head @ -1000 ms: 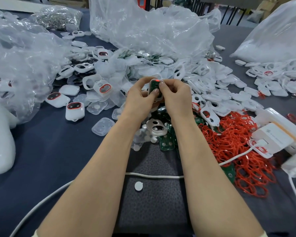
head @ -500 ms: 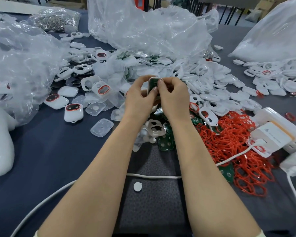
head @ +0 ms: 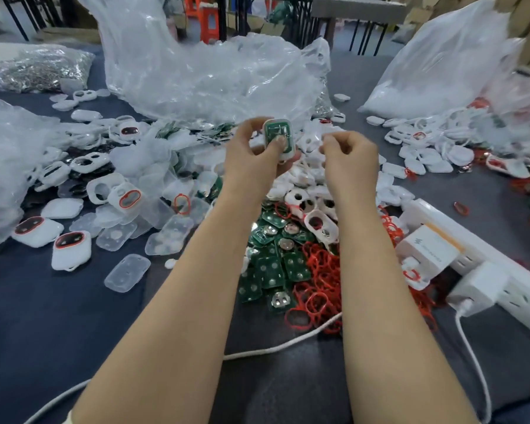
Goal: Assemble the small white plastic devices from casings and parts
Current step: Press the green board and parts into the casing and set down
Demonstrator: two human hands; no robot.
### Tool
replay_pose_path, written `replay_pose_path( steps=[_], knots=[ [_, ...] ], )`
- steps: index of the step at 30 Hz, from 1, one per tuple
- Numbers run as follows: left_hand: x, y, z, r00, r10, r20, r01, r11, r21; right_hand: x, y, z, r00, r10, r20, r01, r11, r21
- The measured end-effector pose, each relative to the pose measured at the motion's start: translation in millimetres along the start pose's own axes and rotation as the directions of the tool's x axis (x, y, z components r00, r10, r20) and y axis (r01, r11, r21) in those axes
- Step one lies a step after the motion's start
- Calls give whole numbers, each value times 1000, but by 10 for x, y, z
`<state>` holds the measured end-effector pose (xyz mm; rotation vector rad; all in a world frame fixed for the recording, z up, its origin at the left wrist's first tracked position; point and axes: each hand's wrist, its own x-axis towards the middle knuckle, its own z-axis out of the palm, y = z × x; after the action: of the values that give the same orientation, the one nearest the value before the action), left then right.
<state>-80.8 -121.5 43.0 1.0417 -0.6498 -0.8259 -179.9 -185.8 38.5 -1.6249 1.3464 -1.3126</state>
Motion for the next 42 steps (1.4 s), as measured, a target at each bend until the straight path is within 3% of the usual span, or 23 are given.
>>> replay_pose_path(
  steps=[4, 7, 10, 14, 17, 19, 21, 23, 30, 36, 42],
  knots=[
    [159, -73, 459, 996, -86, 14, 87, 996, -30, 382, 302, -291, 993, 102, -62, -117, 944, -308],
    [294, -164, 713, 987, -163, -5, 163, 984, -74, 559, 488, -290, 980, 185, 71, -124, 852, -508],
    [406, -252, 832, 981, -192, 1, 192, 980, -54, 655, 602, -156, 955, 226, 194, -69, 801, -594],
    [444, -322, 830, 975, -223, -3, 222, 971, -92, 755, 627, -25, 960, 268, 81, -152, 742, -653],
    [442, -320, 746, 972, -235, -7, 232, 964, -127, 734, 567, -81, 992, 128, -2, -111, 856, -505],
    [429, -298, 650, 974, -226, -4, 224, 969, -108, 701, 452, -144, 995, 96, 4, -94, 975, -201],
    [393, -270, 529, 976, -215, -7, 214, 973, -84, 603, 260, -188, 983, 163, 86, -177, 966, 188],
    [338, -225, 387, 980, -197, -25, 194, 978, -78, 462, 92, -192, 971, 161, 179, -215, 914, 345],
    [-18, -78, -333, 988, -88, -130, 96, 994, 58, -179, -129, 142, 943, 151, 298, -282, 838, 468],
    [-245, -88, -889, 996, -14, -89, 27, 988, 150, -634, -92, 642, 968, 40, 247, -116, 947, 300],
    [-245, -117, -1109, 992, 19, -121, 10, 971, 237, -713, -27, 836, 931, 95, 353, -258, 855, 449]
  ],
)
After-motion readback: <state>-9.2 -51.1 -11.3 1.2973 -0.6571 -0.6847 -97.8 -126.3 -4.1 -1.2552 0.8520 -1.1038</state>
